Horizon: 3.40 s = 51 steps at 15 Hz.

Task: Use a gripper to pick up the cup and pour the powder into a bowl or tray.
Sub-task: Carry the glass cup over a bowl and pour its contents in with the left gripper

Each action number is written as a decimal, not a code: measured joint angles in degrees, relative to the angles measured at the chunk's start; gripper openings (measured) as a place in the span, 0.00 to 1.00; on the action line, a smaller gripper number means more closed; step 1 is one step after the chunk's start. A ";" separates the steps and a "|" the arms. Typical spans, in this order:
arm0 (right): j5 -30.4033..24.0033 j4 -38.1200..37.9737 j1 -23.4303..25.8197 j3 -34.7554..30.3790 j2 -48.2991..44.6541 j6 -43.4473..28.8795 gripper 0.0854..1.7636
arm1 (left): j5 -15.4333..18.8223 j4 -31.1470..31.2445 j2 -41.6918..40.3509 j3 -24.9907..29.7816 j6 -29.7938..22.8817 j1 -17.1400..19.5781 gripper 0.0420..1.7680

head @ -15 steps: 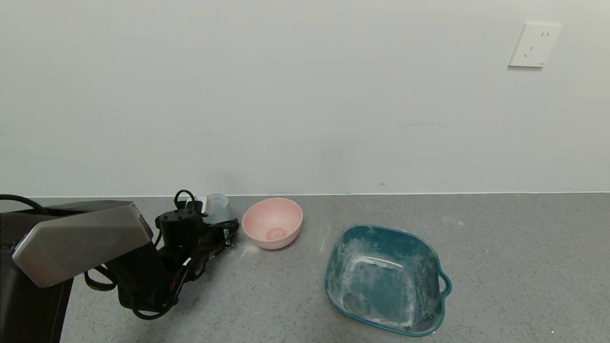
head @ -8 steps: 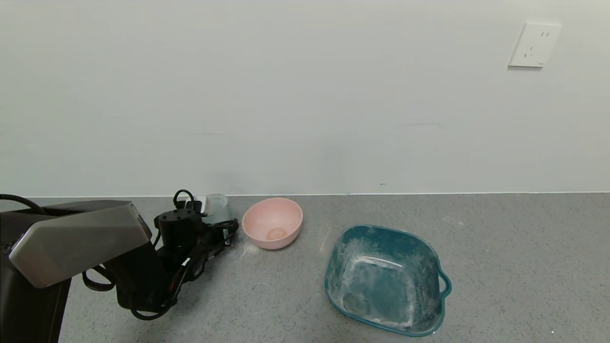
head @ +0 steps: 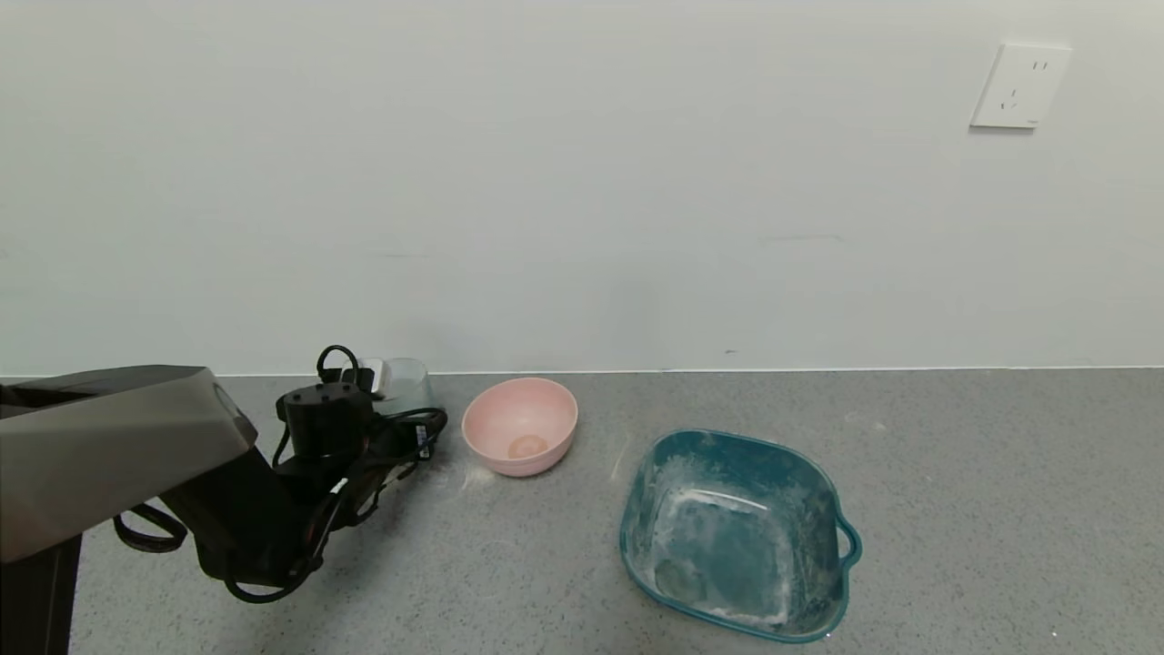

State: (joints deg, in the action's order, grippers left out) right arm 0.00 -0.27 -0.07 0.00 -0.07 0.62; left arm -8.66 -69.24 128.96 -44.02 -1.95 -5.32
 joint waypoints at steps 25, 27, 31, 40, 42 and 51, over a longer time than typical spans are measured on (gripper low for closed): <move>0.00 0.00 0.00 0.00 0.00 0.00 0.97 | -7.44 42.02 -17.16 -18.74 34.00 -10.93 0.73; 0.02 0.00 0.00 0.00 0.00 0.00 0.97 | -9.28 44.02 -16.86 -21.10 35.82 -12.84 0.73; 0.00 0.02 0.00 0.00 0.00 0.00 0.97 | -11.79 49.26 -16.31 -24.33 39.33 -14.71 0.73; 0.00 0.02 0.00 0.00 0.00 0.00 0.97 | -15.07 49.46 -15.08 -23.72 48.42 -14.93 0.73; 0.00 0.02 0.00 0.00 0.00 0.00 0.97 | -16.09 49.43 -14.45 -23.61 51.37 -15.04 0.73; 0.00 0.00 0.00 0.00 0.00 -0.02 0.97 | -19.09 48.69 -12.86 -23.48 65.51 -15.08 0.73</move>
State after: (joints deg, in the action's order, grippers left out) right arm 0.00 -0.27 -0.07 0.00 -0.07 0.60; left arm -27.75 -20.55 116.10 -67.50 63.56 -20.39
